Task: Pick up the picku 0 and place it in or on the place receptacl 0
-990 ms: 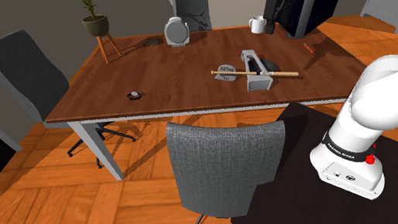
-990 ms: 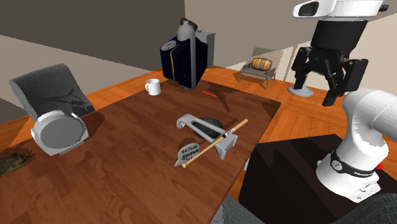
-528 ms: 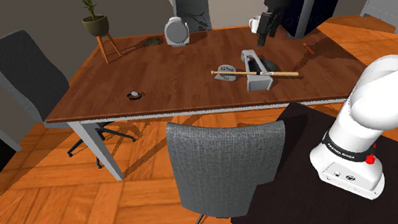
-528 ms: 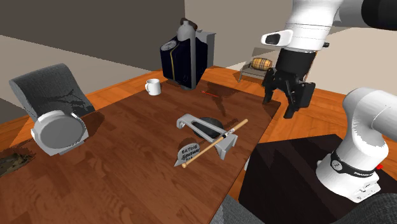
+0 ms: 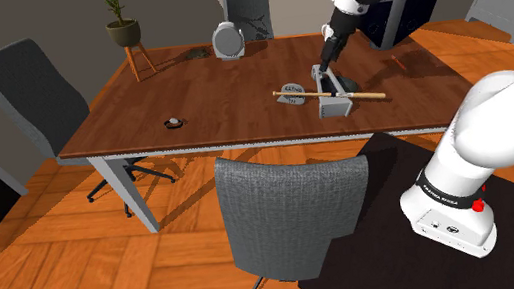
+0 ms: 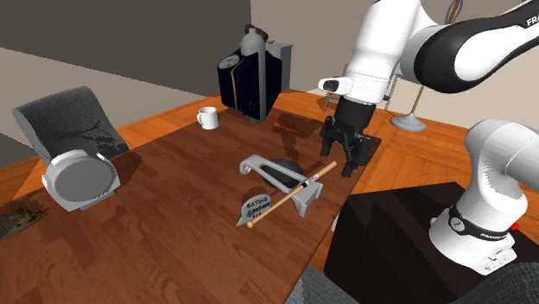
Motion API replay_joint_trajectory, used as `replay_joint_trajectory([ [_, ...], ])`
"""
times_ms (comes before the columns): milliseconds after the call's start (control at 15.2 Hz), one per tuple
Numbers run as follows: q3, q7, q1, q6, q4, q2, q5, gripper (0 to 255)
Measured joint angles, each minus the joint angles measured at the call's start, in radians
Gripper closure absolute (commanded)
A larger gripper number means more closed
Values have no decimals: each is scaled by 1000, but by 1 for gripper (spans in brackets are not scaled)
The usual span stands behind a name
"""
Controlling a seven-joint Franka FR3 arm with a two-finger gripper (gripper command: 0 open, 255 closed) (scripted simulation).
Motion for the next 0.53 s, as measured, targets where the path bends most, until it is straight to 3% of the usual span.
replay_joint_trajectory([
  [264, -103, -147, 55, 169, 20, 140, 72, 0],
  [528, -225, -357, 158, 313, 77, 312, 246, 0],
])
